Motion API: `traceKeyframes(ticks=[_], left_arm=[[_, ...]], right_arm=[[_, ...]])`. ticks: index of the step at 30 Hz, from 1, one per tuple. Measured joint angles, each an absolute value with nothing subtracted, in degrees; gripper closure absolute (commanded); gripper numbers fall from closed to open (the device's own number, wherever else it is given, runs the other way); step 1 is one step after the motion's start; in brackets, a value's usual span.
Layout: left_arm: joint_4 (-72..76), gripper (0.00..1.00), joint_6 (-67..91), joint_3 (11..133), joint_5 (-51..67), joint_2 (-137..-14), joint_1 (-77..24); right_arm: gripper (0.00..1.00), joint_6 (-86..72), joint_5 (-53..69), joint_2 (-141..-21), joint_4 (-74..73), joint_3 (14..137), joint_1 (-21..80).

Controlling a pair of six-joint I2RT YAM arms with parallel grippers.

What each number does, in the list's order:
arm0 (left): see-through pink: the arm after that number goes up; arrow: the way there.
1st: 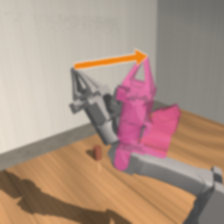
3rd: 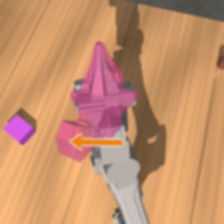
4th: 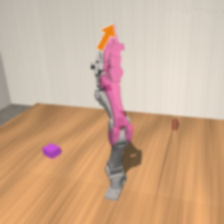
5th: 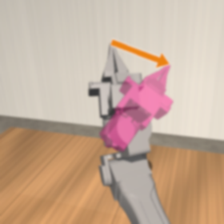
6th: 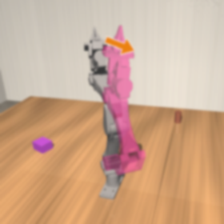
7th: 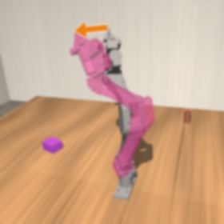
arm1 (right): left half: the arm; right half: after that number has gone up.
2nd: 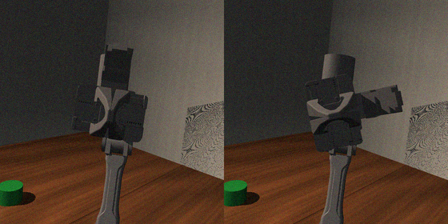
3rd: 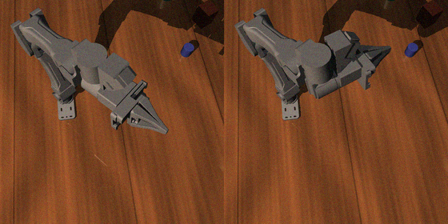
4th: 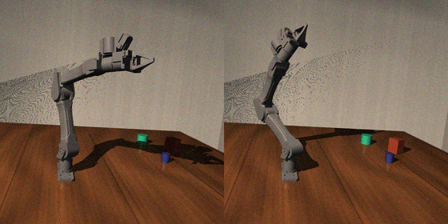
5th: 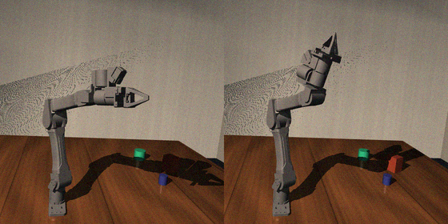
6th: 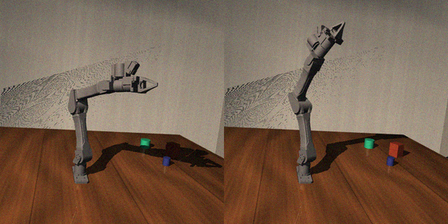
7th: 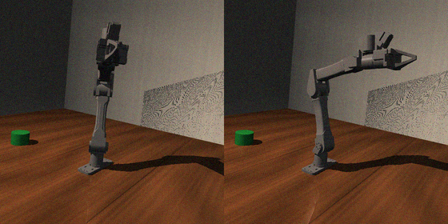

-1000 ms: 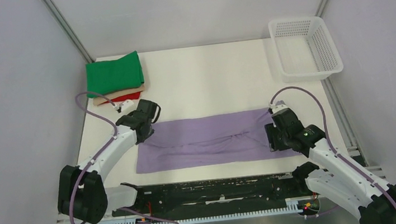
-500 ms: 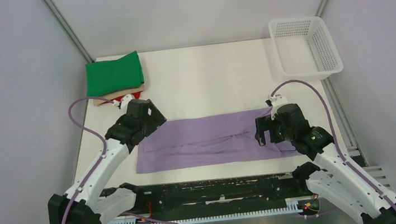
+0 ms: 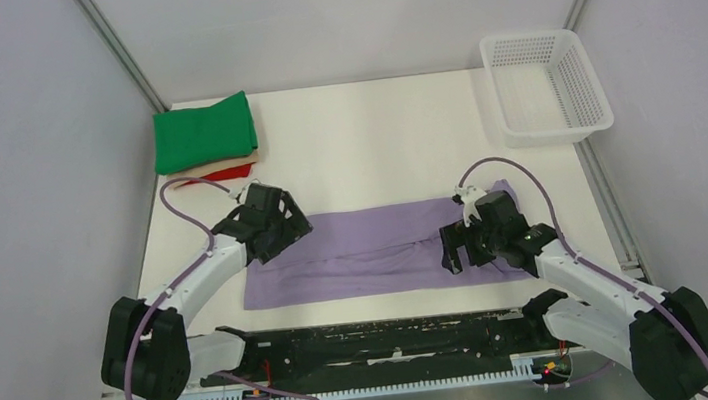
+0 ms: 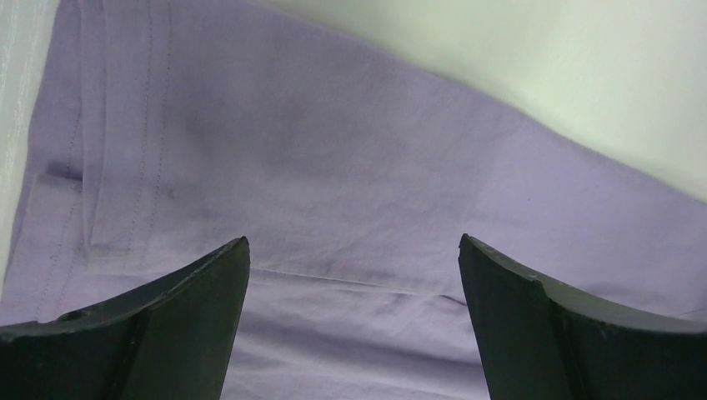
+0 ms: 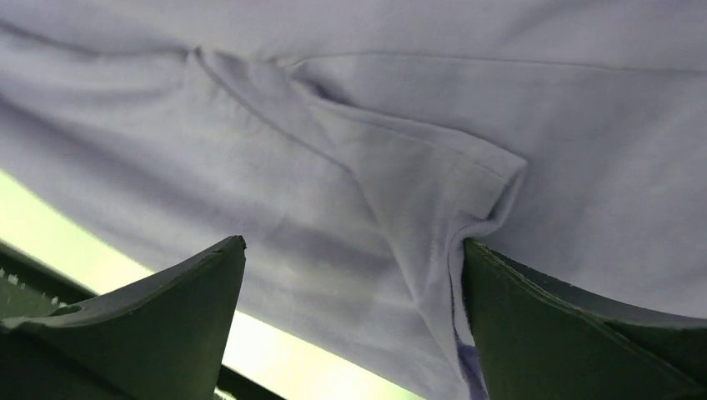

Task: Fold and stack the t-shirts
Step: Fold the other side of the tshirt into a rectangle, then rotate the tshirt 90 degrees

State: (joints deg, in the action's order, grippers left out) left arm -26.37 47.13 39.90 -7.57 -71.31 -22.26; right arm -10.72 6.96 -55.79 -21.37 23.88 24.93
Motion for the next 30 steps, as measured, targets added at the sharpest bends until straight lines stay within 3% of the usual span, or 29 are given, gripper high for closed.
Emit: traceKeyframes(ticks=[9, 14, 22, 30], left_arm=[[-25.63, 0.00, 47.13, 39.90, -9.61, -69.84, -22.26], [-25.65, 0.00, 47.09, 39.90, -10.70, -69.34, -22.26], [-25.63, 0.00, 46.87, 40.14, -10.33, -69.34, -22.26], [-24.56, 0.00, 44.42, 40.66, -5.10, -74.00, -22.26]], right_arm=[[0.02, -10.13, 23.29, -48.53, -20.25, 20.14, 27.38], [0.02, -10.85, 25.96, -45.56, -24.45, 19.88, 30.50], [0.02, -12.93, 18.50, -42.30, -29.06, 20.12, 30.79], [0.02, -22.74, 3.18, -41.12, -22.94, 18.35, 30.76]])
